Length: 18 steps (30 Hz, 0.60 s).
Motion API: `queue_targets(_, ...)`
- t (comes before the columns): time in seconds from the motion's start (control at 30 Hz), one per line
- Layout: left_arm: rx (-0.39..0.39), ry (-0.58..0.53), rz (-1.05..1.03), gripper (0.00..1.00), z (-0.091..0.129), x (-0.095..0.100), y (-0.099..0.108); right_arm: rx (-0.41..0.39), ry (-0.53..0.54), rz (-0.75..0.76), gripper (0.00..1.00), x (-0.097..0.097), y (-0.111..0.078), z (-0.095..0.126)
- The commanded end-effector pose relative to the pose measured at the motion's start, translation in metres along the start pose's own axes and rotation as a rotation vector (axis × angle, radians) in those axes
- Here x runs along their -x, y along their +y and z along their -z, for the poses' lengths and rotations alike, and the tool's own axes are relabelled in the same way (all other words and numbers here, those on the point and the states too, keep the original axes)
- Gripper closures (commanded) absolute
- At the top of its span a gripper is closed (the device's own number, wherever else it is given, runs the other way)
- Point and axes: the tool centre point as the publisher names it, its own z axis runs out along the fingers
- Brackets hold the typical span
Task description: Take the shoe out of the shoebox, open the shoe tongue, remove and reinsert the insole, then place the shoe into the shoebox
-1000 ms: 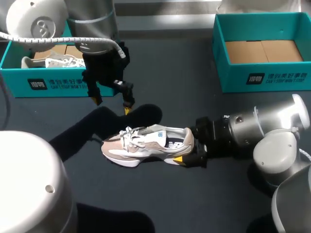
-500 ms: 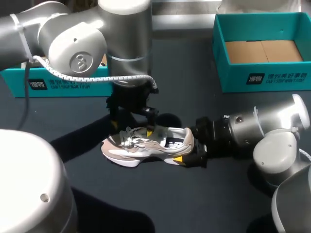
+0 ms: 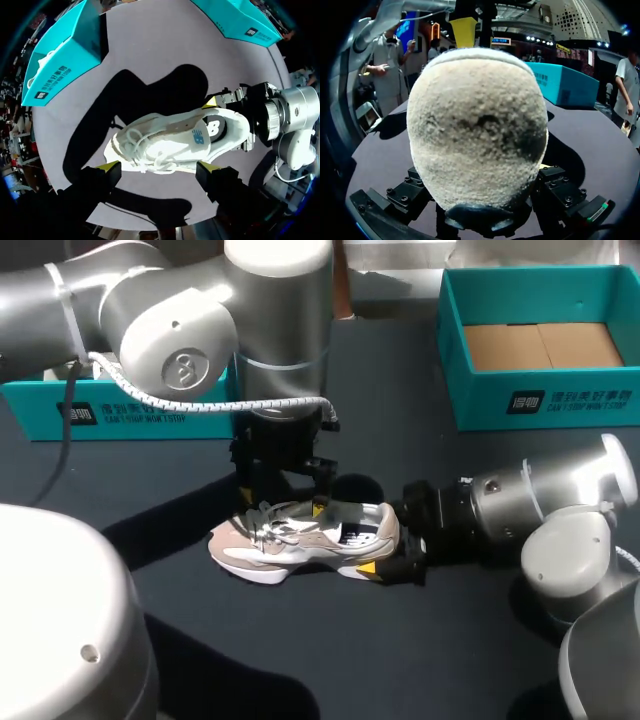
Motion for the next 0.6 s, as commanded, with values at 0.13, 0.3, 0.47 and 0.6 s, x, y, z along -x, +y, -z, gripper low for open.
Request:
queue_targets(0.13,-0.023,0.004,0.111,0.00,-0.018,-0.022,0.003,-0.004,-0.003,0.001,1.00,0.001,-0.004,-0.005)
queue_targets(0.3,-0.005,0.016,0.115,0.00,-0.033,-0.030,-0.004,-0.004,-0.003,0.001,1.00,0.001,-0.004,-0.005)
queue_targets(0.47,-0.004,-0.001,0.120,0.00,-0.039,-0.037,-0.010,-0.004,-0.003,0.001,1.00,0.001,-0.004,-0.005)
queue_targets(0.6,-0.006,0.003,0.124,0.00,-0.041,-0.040,-0.015,-0.004,-0.003,0.001,1.00,0.001,-0.004,-0.005)
